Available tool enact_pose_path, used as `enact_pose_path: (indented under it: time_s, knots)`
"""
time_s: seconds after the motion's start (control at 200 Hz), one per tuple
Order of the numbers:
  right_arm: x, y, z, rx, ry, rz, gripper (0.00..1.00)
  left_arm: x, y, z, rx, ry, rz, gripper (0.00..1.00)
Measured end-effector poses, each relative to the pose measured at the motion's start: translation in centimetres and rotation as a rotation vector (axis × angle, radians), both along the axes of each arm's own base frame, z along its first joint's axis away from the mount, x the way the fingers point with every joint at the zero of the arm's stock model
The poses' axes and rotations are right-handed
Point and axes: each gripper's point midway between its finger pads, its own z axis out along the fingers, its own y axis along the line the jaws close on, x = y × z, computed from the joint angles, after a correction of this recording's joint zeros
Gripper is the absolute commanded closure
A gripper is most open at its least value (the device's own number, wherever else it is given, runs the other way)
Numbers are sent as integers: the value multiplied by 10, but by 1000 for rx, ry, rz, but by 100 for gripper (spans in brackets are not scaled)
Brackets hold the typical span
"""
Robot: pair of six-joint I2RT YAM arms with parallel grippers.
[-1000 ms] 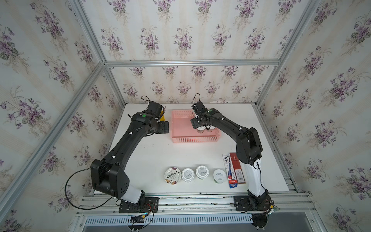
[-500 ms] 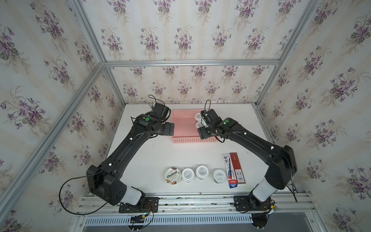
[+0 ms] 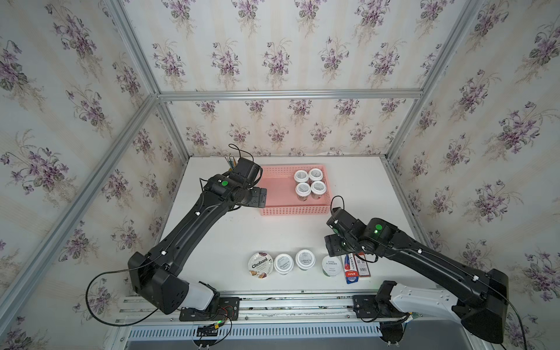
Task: Put the yogurt in the basket
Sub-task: Move the yogurt at the center of the board.
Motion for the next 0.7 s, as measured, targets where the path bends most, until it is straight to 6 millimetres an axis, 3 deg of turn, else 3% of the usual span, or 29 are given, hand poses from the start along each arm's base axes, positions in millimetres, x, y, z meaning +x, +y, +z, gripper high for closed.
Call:
enact_pose_path:
  time_s: [0.32,0.699]
  knots:
    - [-42,-2,-27,-19,126,31,7,1,1,-4,10,6,1,1]
    - [-51,12,-54,-1,184,63,3,1,2,-6,17,8,3,1]
